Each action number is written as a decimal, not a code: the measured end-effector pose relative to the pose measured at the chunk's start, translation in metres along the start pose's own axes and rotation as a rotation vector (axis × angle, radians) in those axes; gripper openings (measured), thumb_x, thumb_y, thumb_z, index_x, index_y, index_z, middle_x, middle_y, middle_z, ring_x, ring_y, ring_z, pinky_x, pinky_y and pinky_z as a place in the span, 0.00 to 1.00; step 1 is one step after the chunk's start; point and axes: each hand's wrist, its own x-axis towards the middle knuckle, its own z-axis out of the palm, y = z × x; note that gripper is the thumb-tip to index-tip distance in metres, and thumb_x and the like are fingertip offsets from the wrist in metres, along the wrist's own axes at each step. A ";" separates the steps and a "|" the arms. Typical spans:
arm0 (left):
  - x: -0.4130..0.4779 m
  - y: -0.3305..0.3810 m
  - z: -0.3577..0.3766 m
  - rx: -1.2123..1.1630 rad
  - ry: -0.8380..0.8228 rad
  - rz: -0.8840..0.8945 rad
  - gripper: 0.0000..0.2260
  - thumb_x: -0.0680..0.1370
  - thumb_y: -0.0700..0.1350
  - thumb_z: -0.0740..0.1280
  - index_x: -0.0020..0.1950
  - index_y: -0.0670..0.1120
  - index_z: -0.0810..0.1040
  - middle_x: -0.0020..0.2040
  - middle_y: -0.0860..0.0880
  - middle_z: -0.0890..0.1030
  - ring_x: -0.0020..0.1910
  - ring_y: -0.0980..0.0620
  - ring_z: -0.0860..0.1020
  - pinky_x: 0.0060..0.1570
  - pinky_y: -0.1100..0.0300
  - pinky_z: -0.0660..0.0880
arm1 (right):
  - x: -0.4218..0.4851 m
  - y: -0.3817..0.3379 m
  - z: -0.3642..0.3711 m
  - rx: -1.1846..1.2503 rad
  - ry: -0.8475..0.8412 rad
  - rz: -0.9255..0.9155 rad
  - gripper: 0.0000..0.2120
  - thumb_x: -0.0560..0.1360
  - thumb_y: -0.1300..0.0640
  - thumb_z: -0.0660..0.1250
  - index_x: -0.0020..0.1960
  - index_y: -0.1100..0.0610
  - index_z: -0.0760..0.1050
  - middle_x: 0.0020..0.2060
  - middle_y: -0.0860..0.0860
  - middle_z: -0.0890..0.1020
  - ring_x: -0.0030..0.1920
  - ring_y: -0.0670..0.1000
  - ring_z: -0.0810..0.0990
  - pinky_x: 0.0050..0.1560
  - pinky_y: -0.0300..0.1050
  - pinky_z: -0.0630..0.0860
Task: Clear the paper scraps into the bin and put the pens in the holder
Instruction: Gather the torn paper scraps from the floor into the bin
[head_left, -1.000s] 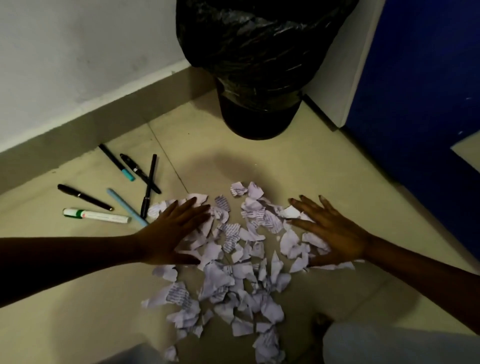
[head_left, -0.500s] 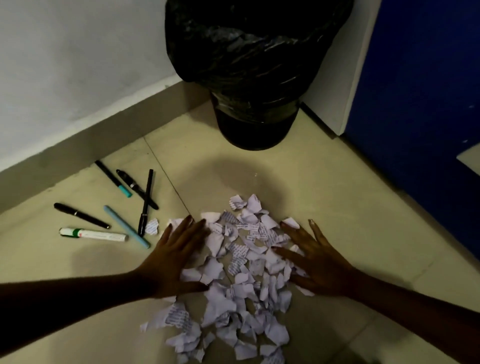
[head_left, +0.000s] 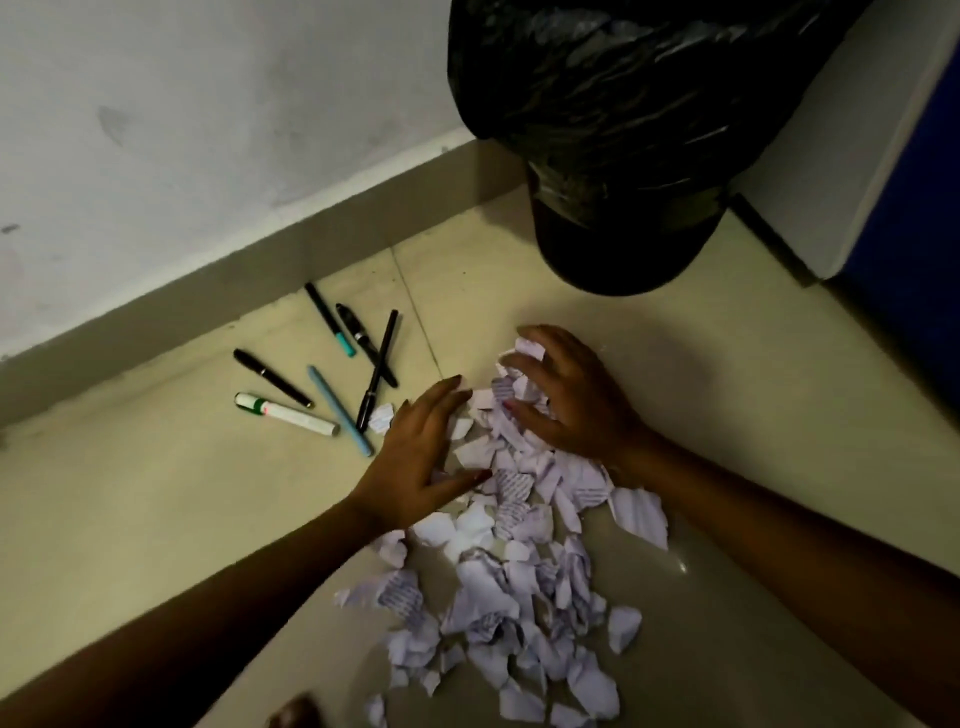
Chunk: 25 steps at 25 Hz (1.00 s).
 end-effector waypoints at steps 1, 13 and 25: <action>0.000 -0.003 0.001 0.027 -0.004 -0.006 0.36 0.72 0.69 0.53 0.70 0.46 0.57 0.72 0.40 0.63 0.68 0.46 0.63 0.66 0.47 0.62 | 0.012 -0.001 0.004 0.000 -0.071 0.006 0.25 0.73 0.41 0.56 0.63 0.55 0.72 0.66 0.61 0.72 0.66 0.62 0.68 0.63 0.61 0.69; -0.005 0.014 0.004 -0.139 0.295 -0.301 0.27 0.74 0.60 0.56 0.68 0.47 0.64 0.70 0.45 0.68 0.68 0.50 0.66 0.66 0.54 0.66 | 0.027 -0.033 0.041 0.078 -0.254 -0.030 0.16 0.71 0.56 0.64 0.58 0.57 0.77 0.62 0.60 0.76 0.67 0.63 0.68 0.67 0.61 0.63; -0.053 0.001 0.005 -0.186 -0.136 0.082 0.40 0.71 0.63 0.65 0.73 0.45 0.52 0.75 0.45 0.53 0.74 0.53 0.54 0.72 0.57 0.57 | -0.015 -0.032 -0.001 0.146 -0.484 -0.020 0.29 0.72 0.39 0.53 0.69 0.53 0.65 0.72 0.51 0.65 0.74 0.49 0.56 0.74 0.57 0.52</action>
